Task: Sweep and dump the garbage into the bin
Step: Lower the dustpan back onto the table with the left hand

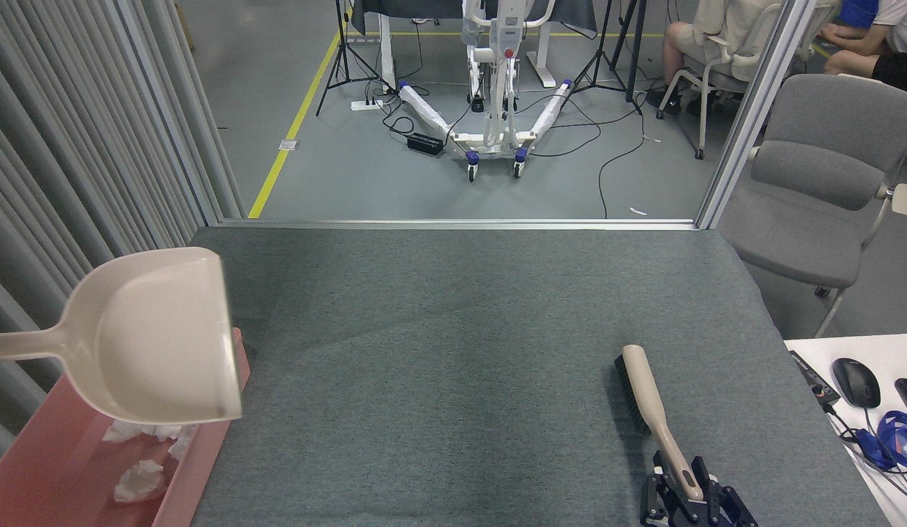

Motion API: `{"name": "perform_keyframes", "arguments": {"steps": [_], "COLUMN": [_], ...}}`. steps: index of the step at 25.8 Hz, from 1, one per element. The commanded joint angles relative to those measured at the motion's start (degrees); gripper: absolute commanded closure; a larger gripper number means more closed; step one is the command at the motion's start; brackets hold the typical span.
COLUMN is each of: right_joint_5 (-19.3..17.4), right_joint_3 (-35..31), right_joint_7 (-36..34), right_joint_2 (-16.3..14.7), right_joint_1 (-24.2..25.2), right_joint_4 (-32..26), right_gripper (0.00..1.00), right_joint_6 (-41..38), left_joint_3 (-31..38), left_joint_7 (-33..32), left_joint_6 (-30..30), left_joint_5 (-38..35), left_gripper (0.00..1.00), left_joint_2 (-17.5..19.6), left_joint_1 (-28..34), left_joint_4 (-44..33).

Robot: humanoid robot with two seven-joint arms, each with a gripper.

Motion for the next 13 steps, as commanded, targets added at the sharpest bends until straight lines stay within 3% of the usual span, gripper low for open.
{"name": "perform_keyframes", "arguments": {"steps": [1, 5, 7, 13], "right_joint_5": [0.00, 0.00, 0.00, 0.09], "right_joint_3": [0.00, 0.09, 0.09, 0.27], "right_joint_7": [-0.49, -1.19, -1.19, -1.28], "right_joint_2": [0.01, 0.10, 0.27, 0.45], "right_joint_1": [0.00, 0.09, 0.09, 0.70], "right_joint_4": [-0.08, -0.79, -1.05, -3.25], "right_gripper": [0.37, 0.36, 0.32, 0.26], "right_joint_6": [0.05, 0.05, 0.14, 0.23], "left_joint_3": [-11.72, -17.44, -20.51, -23.85], "left_joint_7": [0.26, 0.26, 0.00, 1.14], "left_joint_6": [1.66, 10.09, 11.59, 13.61], "left_joint_5": [-3.69, -16.17, -20.66, -20.92], "left_gripper": [1.00, 1.00, 1.00, 1.00], "left_joint_2": [-6.98, -15.34, -18.59, -27.73], "left_joint_1": [-4.81, -6.13, -7.80, -8.76], "left_joint_4": [-4.21, -5.09, -3.60, 0.09]}}
